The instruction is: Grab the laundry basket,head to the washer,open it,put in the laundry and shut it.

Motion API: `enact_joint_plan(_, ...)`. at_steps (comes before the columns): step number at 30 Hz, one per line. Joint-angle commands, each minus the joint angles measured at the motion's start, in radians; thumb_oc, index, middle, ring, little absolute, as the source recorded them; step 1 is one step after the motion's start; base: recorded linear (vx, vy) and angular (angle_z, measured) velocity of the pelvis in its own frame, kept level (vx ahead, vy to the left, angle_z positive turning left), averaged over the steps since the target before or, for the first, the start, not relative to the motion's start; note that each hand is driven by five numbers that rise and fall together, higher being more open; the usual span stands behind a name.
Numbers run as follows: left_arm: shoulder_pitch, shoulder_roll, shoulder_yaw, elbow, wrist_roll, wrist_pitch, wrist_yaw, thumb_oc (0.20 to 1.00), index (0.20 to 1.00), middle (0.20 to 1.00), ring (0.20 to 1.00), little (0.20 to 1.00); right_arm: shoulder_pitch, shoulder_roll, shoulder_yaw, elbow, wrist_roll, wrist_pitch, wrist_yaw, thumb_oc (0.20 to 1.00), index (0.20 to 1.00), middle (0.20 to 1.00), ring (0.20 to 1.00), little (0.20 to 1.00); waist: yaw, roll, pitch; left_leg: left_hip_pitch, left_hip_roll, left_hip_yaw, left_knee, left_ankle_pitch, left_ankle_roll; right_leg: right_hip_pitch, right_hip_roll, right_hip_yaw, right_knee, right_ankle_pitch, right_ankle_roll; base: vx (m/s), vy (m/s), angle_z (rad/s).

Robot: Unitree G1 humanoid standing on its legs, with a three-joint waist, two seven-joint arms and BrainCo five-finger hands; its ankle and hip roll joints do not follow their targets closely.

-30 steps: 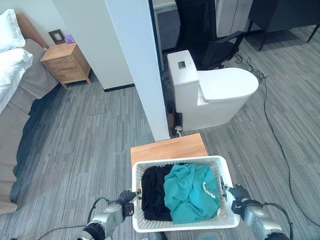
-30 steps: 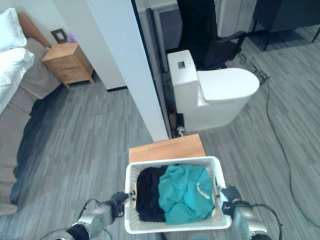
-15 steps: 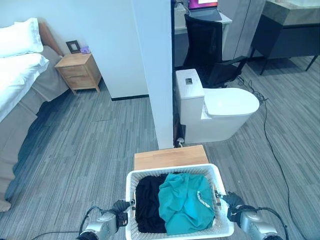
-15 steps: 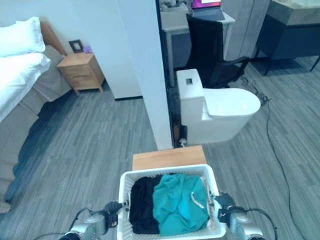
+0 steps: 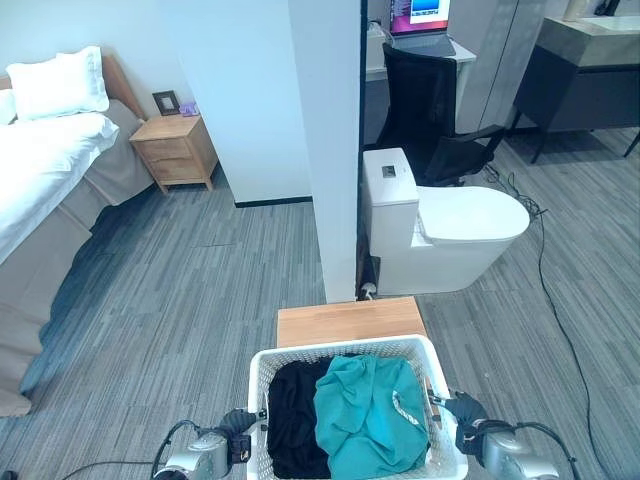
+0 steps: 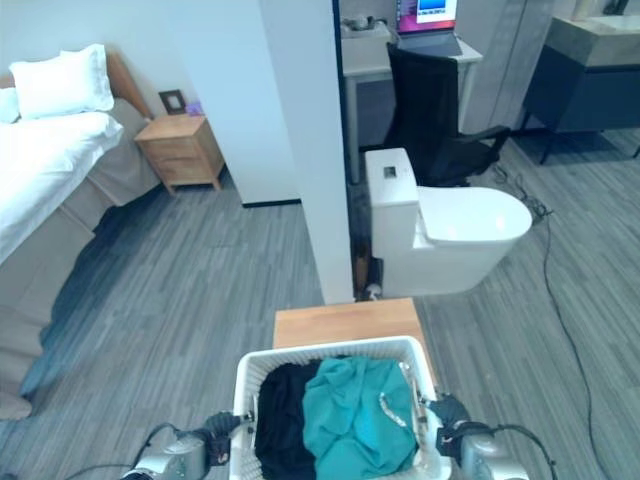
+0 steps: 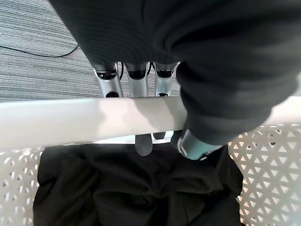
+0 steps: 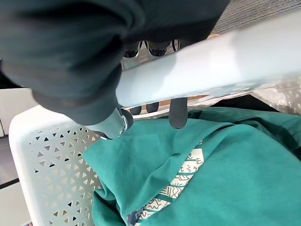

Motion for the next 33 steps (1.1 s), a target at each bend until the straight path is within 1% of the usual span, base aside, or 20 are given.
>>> enact_joint_plan(1, -0.117, -0.175, -0.092, -0.224, -0.072, -0.031, -0.252, 0.2, 0.2, 0.2, 0.2, 0.2, -0.007, 0.153, 0.205, -0.162, 0.034, 0.036, 0.283, 0.2, 0.2, 0.2, 0.2, 0.2, 0.001, -0.015, 0.025, -0.031, -0.021, -0.023, 0.007, 0.041, -0.041, 0.081, -0.101, 0.003, 0.024, 0.162, 0.101, 0.0, 0.0, 0.0)
enact_joint_plan(4, -0.13, -0.166, -0.073, -0.235, -0.044, -0.039, -0.248, 0.2, 0.2, 0.2, 0.2, 0.2, -0.019, 0.145, 0.18, -0.171, 0.033, 0.029, 0.268, 0.2, 0.2, 0.2, 0.2, 0.2, -0.003, -0.017, 0.026, -0.026, -0.021, -0.021, 0.007, 0.04, -0.038, 0.077, -0.1, 0.019, 0.03, 0.165, 0.101, 0.0, 0.004, -0.01)
enact_joint_plan(5, -0.153, -0.156, -0.021, -0.24, -0.015, -0.061, -0.218, 0.2, 0.2, 0.2, 0.2, 0.2, -0.007, 0.12, 0.137, -0.225, 0.026, 0.023, 0.257, 0.2, 0.2, 0.2, 0.2, 0.2, -0.01, -0.02, 0.032, -0.033, -0.02, -0.012, 0.007, 0.045, -0.04, 0.065, -0.101, 0.024, 0.023, 0.168, 0.101, -0.01, 0.009, -0.06)
enact_joint_plan(9, -0.183, -0.142, 0.017, -0.251, -0.007, -0.067, -0.211, 0.2, 0.2, 0.2, 0.2, 0.2, 0.019, 0.077, 0.094, -0.285, 0.018, 0.029, 0.265, 0.2, 0.2, 0.2, 0.2, 0.2, -0.016, -0.023, 0.04, -0.051, -0.021, -0.007, 0.007, 0.05, -0.043, 0.049, -0.103, 0.02, 0.003, 0.181, 0.101, -0.03, -0.001, -0.07)
enact_joint_plan(10, -0.194, -0.129, 0.052, -0.27, -0.008, -0.078, -0.202, 0.2, 0.2, 0.2, 0.2, 0.2, 0.025, 0.047, 0.063, -0.31, -0.003, 0.032, 0.273, 0.2, 0.2, 0.2, 0.2, 0.2, -0.02, -0.026, 0.05, -0.062, -0.018, 0.006, 0.007, 0.053, -0.044, 0.026, -0.101, 0.028, -0.006, 0.201, 0.101, -0.04, -0.012, -0.08)
enact_joint_plan(11, -0.194, -0.129, 0.052, -0.271, -0.008, -0.078, -0.201, 0.2, 0.2, 0.2, 0.2, 0.2, 0.025, 0.047, 0.063, -0.31, -0.003, 0.032, 0.273, 0.2, 0.2, 0.2, 0.2, 0.2, -0.019, -0.025, 0.05, -0.063, -0.018, 0.007, 0.007, 0.053, -0.044, 0.025, -0.101, 0.029, -0.006, 0.201, 0.101, -0.08, -0.056, -0.18)
enact_joint_plan(13, -0.195, -0.108, 0.107, -0.297, -0.014, -0.088, -0.192, 0.2, 0.2, 0.2, 0.2, 0.2, 0.012, 0.019, 0.032, -0.343, -0.03, 0.036, 0.281, 0.2, 0.2, 0.2, 0.2, 0.2, -0.019, -0.029, 0.064, -0.066, 0.0, 0.044, 0.007, 0.059, -0.044, -0.008, -0.087, 0.028, 0.005, 0.205, 0.101, -0.04, -0.054, -0.39)
enact_joint_plan(14, -0.192, -0.095, 0.13, -0.314, -0.019, -0.093, -0.189, 0.2, 0.2, 0.2, 0.2, 0.2, 0.017, 0.006, 0.014, -0.35, -0.028, 0.04, 0.29, 0.2, 0.2, 0.2, 0.2, 0.2, -0.017, -0.032, 0.069, -0.063, 0.009, 0.057, 0.007, 0.061, -0.043, -0.011, -0.078, 0.023, 0.02, 0.192, 0.101, -0.03, -0.013, -0.58)
enact_joint_plan(15, -0.188, -0.081, 0.147, -0.333, -0.033, -0.095, -0.188, 0.2, 0.2, 0.2, 0.2, 0.2, 0.023, -0.011, -0.011, -0.359, -0.026, 0.045, 0.302, 0.2, 0.2, 0.2, 0.2, 0.2, -0.014, -0.029, 0.074, -0.061, 0.023, 0.069, 0.007, 0.064, -0.038, -0.007, -0.063, 0.014, 0.062, 0.142, 0.101, -0.08, 0.003, -0.55)
enact_joint_plan(16, -0.194, -0.074, 0.161, -0.339, -0.04, -0.097, -0.186, 0.2, 0.2, 0.2, 0.2, 0.2, 0.025, -0.032, -0.041, -0.361, -0.025, 0.048, 0.318, 0.2, 0.2, 0.2, 0.2, 0.2, -0.011, -0.024, 0.08, -0.067, 0.038, 0.081, 0.007, 0.076, -0.035, 0.008, -0.032, 0.019, 0.125, 0.062, 0.091, -0.08, 0.022, -0.32)
enact_joint_plan(17, -0.194, -0.075, 0.16, -0.339, -0.04, -0.096, -0.186, 0.2, 0.2, 0.2, 0.2, 0.2, 0.025, -0.032, -0.041, -0.361, -0.025, 0.048, 0.318, 0.2, 0.2, 0.2, 0.2, 0.2, -0.011, -0.024, 0.081, -0.067, 0.038, 0.081, 0.007, 0.076, -0.035, 0.007, -0.033, 0.02, 0.127, 0.06, 0.091, -0.08, 0.008, -0.23)
enact_joint_plan(19, -0.206, -0.076, 0.17, -0.335, -0.034, -0.096, -0.188, 0.2, 0.2, 0.2, 0.2, 0.2, 0.006, -0.047, -0.075, -0.363, -0.017, 0.049, 0.327, 0.2, 0.2, 0.2, 0.2, 0.2, -0.004, -0.02, 0.07, -0.074, 0.055, 0.092, 0.01, 0.089, -0.03, 0.036, 0.007, 0.043, 0.184, -0.022, 0.068, -0.07, -0.04, -0.18)
enact_joint_plan(20, -0.207, -0.076, 0.17, -0.335, -0.034, -0.096, -0.188, 0.2, 0.2, 0.2, 0.2, 0.2, 0.005, -0.047, -0.076, -0.363, -0.017, 0.049, 0.327, 0.2, 0.2, 0.2, 0.2, 0.2, -0.003, -0.02, 0.07, -0.074, 0.055, 0.093, 0.01, 0.089, -0.03, 0.035, 0.007, 0.043, 0.185, -0.022, 0.068, -0.05, -0.066, -0.12)
enact_joint_plan(23, -0.247, -0.084, 0.163, -0.298, -0.005, -0.094, -0.192, 0.2, 0.2, 0.2, 0.2, 0.2, -0.034, -0.065, -0.105, -0.333, -0.026, 0.048, 0.31, 0.2, 0.2, 0.2, 0.2, 0.2, 0.003, -0.035, 0.044, -0.09, 0.063, 0.093, 0.026, 0.103, -0.034, 0.081, 0.06, 0.112, 0.143, -0.075, 0.052, -0.02, -0.106, -0.09)
enact_joint_plan(24, -0.256, -0.088, 0.163, -0.285, 0.007, -0.092, -0.193, 0.2, 0.2, 0.2, 0.2, 0.2, -0.039, -0.067, -0.111, -0.328, -0.03, 0.049, 0.306, 0.2, 0.2, 0.2, 0.2, 0.2, 0.007, -0.038, 0.04, -0.092, 0.067, 0.091, 0.029, 0.107, -0.037, 0.092, 0.065, 0.11, 0.128, -0.09, 0.044, -0.04, -0.226, -0.03)
enact_joint_plan(26, -0.272, -0.108, 0.159, -0.236, 0.036, -0.074, -0.197, 0.2, 0.2, 0.2, 0.2, 0.2, -0.026, -0.055, -0.129, -0.317, -0.018, 0.067, 0.314, 0.2, 0.2, 0.2, 0.2, 0.2, 0.009, -0.05, 0.027, -0.104, 0.099, 0.08, 0.047, 0.133, -0.058, 0.12, 0.107, 0.089, 0.097, -0.147, 0.012, -0.05, -0.234, -0.08)
enact_joint_plan(28, -0.272, -0.108, 0.159, -0.236, 0.036, -0.074, -0.197, 0.2, 0.2, 0.2, 0.2, 0.2, -0.026, -0.055, -0.129, -0.317, -0.018, 0.067, 0.314, 0.2, 0.2, 0.2, 0.2, 0.2, 0.008, -0.049, 0.027, -0.104, 0.099, 0.079, 0.047, 0.133, -0.058, 0.12, 0.107, 0.088, 0.097, -0.147, 0.011, -0.03, -0.116, -0.22)
enact_joint_plan(30, -0.272, -0.122, 0.163, -0.18, 0.066, -0.059, -0.209, 0.2, 0.2, 0.2, 0.2, 0.2, 0.008, -0.046, -0.115, -0.321, -0.014, 0.094, 0.353, 0.2, 0.2, 0.2, 0.2, 0.2, 0.01, -0.062, 0.015, -0.124, 0.142, 0.056, 0.065, 0.171, -0.082, 0.151, 0.159, 0.064, 0.062, -0.171, -0.026, -0.08, -0.292, -0.06)
enact_joint_plan(31, -0.272, -0.122, 0.163, -0.18, 0.066, -0.059, -0.209, 0.2, 0.2, 0.2, 0.2, 0.2, 0.008, -0.046, -0.115, -0.321, -0.014, 0.094, 0.353, 0.2, 0.2, 0.2, 0.2, 0.2, 0.01, -0.062, 0.015, -0.124, 0.142, 0.055, 0.065, 0.171, -0.082, 0.151, 0.159, 0.064, 0.062, -0.171, -0.026, -0.08, -0.25, 0.13)
enact_joint_plan(33, -0.268, -0.133, 0.16, -0.158, 0.076, -0.056, -0.216, 0.2, 0.2, 0.2, 0.2, 0.2, 0.012, -0.05, -0.099, -0.321, -0.012, 0.102, 0.362, 0.2, 0.2, 0.2, 0.2, 0.2, 0.013, -0.068, 0.023, -0.146, 0.168, 0.039, 0.077, 0.204, -0.099, 0.153, 0.187, 0.063, 0.048, -0.173, -0.045, -0.12, -0.199, 0.14)
